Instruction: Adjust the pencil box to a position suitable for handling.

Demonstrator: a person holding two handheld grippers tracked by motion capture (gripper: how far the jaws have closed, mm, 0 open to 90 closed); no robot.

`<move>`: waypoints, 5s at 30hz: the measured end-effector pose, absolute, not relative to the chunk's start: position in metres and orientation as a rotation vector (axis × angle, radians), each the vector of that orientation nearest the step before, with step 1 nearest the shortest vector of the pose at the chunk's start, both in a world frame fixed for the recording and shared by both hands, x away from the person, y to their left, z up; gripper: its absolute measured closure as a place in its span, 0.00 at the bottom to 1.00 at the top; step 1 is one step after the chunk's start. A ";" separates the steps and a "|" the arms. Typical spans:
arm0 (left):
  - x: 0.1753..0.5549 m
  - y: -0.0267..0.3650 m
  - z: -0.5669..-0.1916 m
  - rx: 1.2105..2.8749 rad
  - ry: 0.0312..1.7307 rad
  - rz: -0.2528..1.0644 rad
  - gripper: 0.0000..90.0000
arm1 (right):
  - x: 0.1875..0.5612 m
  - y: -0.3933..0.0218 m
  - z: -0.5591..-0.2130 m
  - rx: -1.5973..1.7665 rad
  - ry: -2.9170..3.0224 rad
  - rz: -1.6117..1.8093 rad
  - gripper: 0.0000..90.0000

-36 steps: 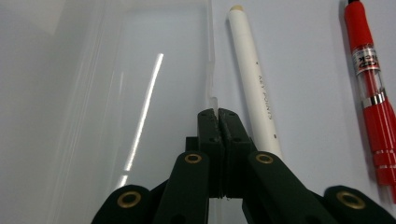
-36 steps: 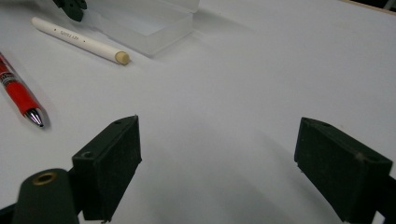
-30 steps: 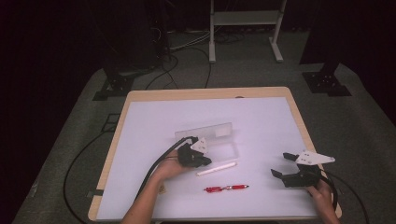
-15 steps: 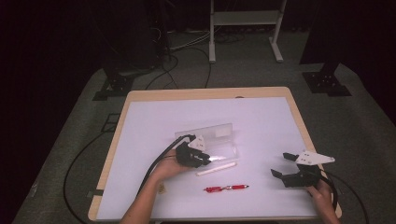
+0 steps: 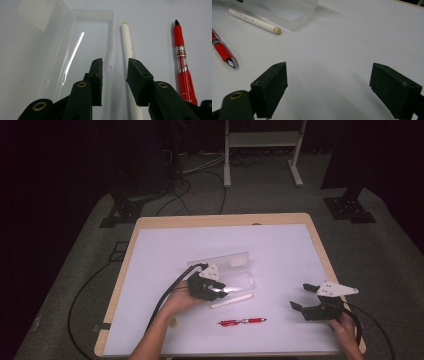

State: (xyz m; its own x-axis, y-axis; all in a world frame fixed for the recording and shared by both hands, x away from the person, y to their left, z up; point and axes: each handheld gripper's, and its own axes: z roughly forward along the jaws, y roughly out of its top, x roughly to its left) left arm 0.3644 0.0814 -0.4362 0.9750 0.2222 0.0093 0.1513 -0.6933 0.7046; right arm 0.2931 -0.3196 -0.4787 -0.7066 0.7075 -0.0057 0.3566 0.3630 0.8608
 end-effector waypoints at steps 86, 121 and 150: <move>0.344 0.052 -0.460 2.460 0.201 0.129 0.88 | 0.292 -0.320 -0.479 0.919 2.251 1.295 0.15; 0.350 0.063 -0.428 2.408 0.208 0.181 0.88 | 0.293 -0.321 -0.479 0.927 2.249 1.302 0.15; 0.373 0.068 -0.410 2.382 0.227 0.227 0.88 | 0.292 -0.321 -0.479 0.926 2.248 1.300 0.15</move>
